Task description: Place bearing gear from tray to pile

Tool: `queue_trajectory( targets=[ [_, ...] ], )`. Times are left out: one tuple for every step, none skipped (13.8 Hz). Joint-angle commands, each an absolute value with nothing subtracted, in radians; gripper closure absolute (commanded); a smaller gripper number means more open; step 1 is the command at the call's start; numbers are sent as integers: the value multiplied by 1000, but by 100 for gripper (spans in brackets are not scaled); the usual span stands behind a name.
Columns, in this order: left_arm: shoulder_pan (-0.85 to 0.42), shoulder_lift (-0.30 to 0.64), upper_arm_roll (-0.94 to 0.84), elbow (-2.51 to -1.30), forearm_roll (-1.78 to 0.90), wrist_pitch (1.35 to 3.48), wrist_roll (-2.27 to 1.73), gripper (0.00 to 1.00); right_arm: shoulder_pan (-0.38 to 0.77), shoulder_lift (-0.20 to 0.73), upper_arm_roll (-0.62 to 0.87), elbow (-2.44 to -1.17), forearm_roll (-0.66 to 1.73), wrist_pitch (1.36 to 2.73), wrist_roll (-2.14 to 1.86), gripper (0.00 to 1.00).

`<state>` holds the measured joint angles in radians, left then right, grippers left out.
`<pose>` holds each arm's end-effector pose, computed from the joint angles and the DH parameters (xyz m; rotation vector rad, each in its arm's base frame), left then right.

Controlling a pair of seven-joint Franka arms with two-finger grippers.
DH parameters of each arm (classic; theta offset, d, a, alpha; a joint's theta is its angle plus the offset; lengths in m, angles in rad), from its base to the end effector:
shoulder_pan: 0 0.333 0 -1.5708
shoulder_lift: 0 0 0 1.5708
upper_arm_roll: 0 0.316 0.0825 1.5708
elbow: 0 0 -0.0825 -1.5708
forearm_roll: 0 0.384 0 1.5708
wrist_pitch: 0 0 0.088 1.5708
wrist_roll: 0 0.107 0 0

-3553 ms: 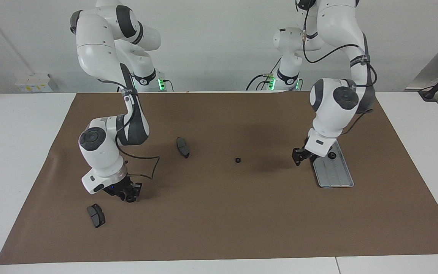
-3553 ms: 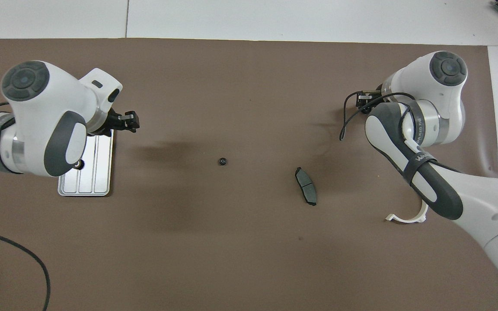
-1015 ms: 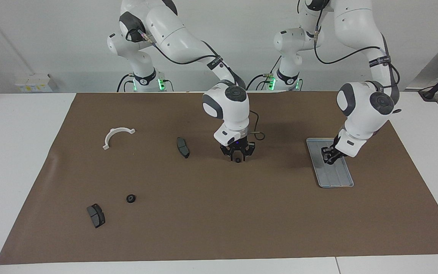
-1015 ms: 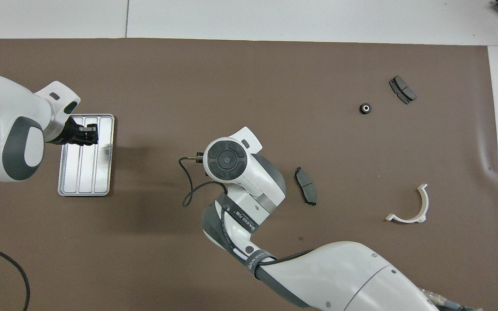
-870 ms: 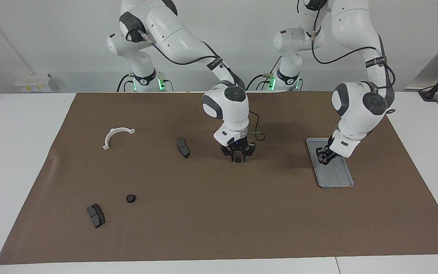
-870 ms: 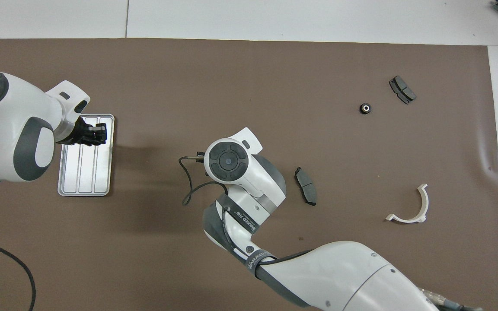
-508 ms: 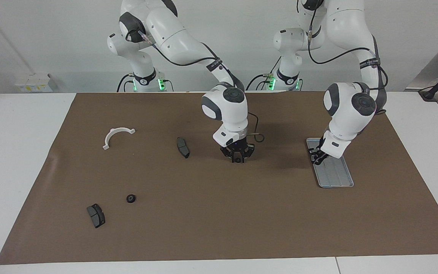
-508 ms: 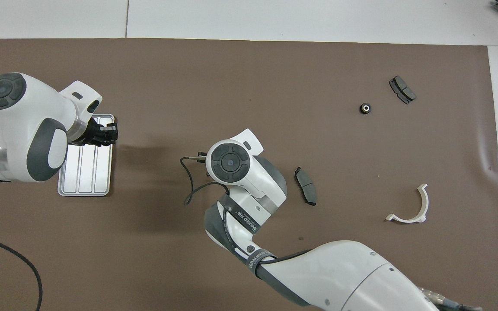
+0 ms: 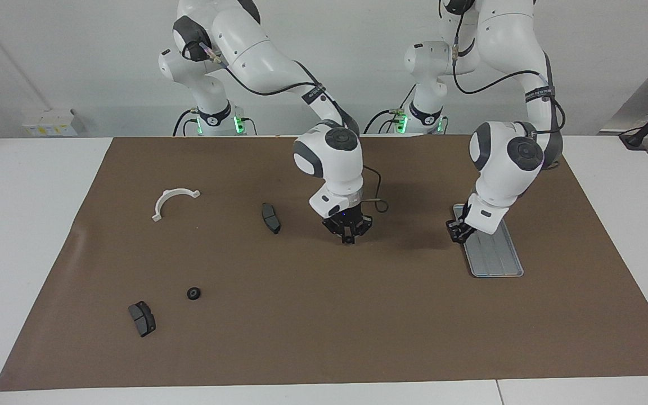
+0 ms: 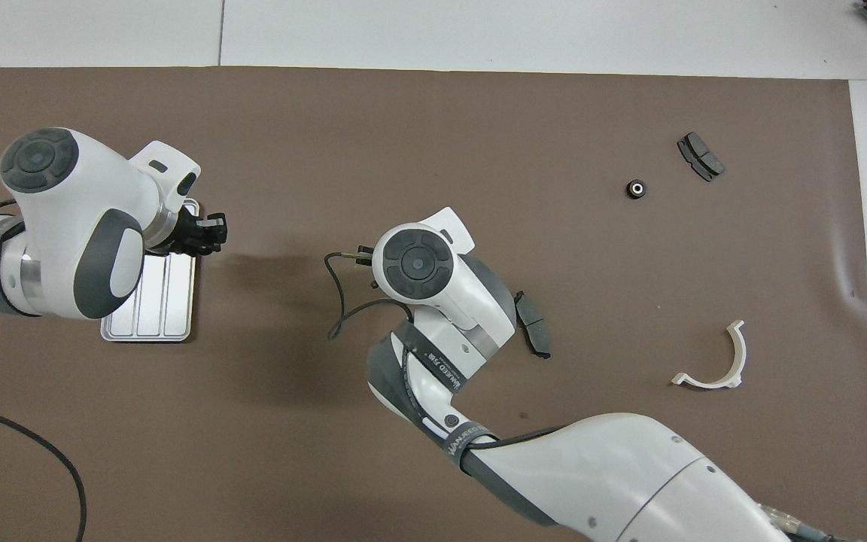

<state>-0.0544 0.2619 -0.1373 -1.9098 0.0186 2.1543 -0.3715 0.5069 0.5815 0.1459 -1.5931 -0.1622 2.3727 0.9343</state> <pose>0.6006 -0.1119 0.3607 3.1145 0.2713 -0.0309 0.5768 0.4190 0.3176 -2.9997 0.3137 -0.2693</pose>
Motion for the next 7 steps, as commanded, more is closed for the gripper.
queue_trajectory(
  targets=[
    [-165, 264, -126, -1893, 29, 2152, -489, 94, 415, 470, 158, -1716, -170, 2370, 844, 100],
    [-214, 264, -126, -1891, 29, 2157, -532, 94, 376, 425, 160, -1782, -166, 2387, 797, 100],
    [-265, 267, -126, -1890, 26, 2173, -584, 94, 338, 385, 161, -1839, -158, 2401, 740, 100],
    [-306, 271, -127, -1890, 25, 2207, -628, 93, 293, 349, 161, -1885, -149, 2402, 689, 100],
    [-349, 279, -127, -1890, 25, 2236, -647, 92, 255, 319, 161, -1919, -128, 2401, 631, 100],
    [-385, 290, -126, -1890, 25, 2246, -647, 92, 223, 290, 161, -1954, -100, 2401, 571, 100],
    [-414, 304, -127, -1890, 26, 2264, -647, 89, 168, 263, 161, -2001, -80, 2402, 496, 100]
  ],
)
